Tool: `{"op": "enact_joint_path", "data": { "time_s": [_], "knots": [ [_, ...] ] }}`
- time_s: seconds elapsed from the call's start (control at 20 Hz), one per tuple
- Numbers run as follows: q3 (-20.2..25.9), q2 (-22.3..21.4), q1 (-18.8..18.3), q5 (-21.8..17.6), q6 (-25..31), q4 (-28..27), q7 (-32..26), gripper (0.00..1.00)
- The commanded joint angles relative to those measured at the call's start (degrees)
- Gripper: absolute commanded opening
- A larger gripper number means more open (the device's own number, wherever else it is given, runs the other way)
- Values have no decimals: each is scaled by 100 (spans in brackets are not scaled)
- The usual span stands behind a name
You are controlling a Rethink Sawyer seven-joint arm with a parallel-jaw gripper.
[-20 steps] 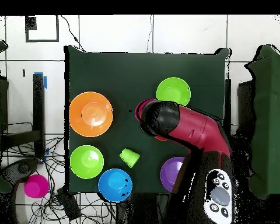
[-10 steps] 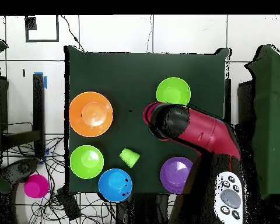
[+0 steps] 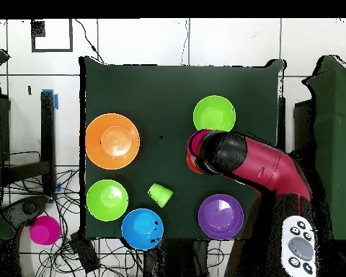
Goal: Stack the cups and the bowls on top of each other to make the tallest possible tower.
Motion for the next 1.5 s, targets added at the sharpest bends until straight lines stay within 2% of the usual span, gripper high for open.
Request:
{"op": "enact_joint_path", "data": {
  "time_s": [0.05,0.5,0.65,0.95,1.5],
  "knots": [
    [891,369,-169,-388,-461,-119,-463,0],
    [1048,463,-267,-341,-686,-53,-278,0],
    [1003,476,-262,-257,-662,49,-58,0],
    [1082,486,-359,-56,-1071,338,257,0],
    [1148,552,-436,-141,-1228,415,161,0]
  ]
}}
